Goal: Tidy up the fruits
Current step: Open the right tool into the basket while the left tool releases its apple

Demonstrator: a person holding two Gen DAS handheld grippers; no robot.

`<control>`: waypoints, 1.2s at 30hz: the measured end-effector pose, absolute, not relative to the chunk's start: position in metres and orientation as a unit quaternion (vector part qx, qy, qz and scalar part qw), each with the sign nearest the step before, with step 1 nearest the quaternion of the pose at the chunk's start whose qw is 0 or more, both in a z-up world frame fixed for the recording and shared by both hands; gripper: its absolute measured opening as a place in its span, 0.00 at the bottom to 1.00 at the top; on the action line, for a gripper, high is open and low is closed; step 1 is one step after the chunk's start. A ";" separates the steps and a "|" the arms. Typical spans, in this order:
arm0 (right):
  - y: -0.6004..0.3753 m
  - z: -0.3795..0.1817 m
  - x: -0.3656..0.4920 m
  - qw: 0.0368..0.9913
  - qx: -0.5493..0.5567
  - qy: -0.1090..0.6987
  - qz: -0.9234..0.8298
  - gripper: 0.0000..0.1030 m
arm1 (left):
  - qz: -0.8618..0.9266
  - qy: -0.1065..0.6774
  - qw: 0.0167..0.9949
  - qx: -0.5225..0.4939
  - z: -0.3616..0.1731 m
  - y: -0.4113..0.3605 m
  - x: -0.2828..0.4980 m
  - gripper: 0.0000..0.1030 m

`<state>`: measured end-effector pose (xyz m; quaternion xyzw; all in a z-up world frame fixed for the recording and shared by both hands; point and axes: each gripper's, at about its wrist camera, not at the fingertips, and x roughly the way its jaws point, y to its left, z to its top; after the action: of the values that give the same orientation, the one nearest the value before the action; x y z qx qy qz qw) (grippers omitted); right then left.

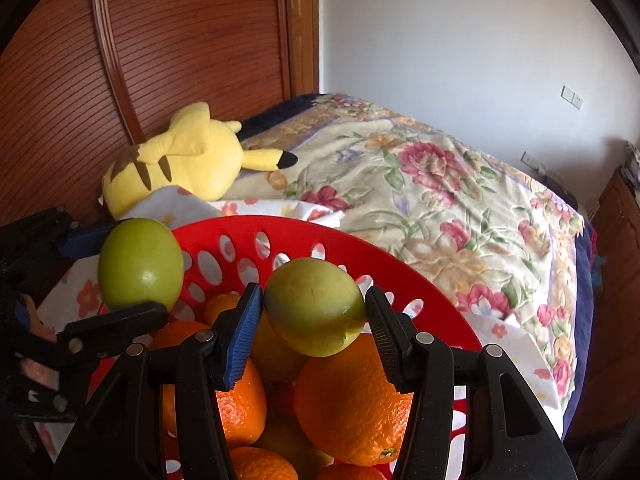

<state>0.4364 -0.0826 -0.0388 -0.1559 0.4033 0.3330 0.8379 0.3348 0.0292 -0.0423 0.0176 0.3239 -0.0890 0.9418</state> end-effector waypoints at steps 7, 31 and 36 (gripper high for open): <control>-0.091 -0.029 0.421 0.846 -0.142 0.382 0.343 0.53 | -0.087 0.333 0.938 0.023 -0.043 0.025 0.344 0.53; -0.142 -0.026 0.384 0.868 -0.086 0.350 0.341 0.53 | -0.072 0.356 0.931 0.032 -0.048 0.010 0.376 0.53; -0.142 -0.027 0.380 0.868 -0.086 0.349 0.342 0.53 | -0.078 0.340 0.936 0.041 -0.041 0.007 0.370 0.53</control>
<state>0.3795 -0.1418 -0.0275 -0.0857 0.3490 0.3421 0.8682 0.3702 0.0067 -0.0411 0.0415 0.3400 -0.0784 0.9362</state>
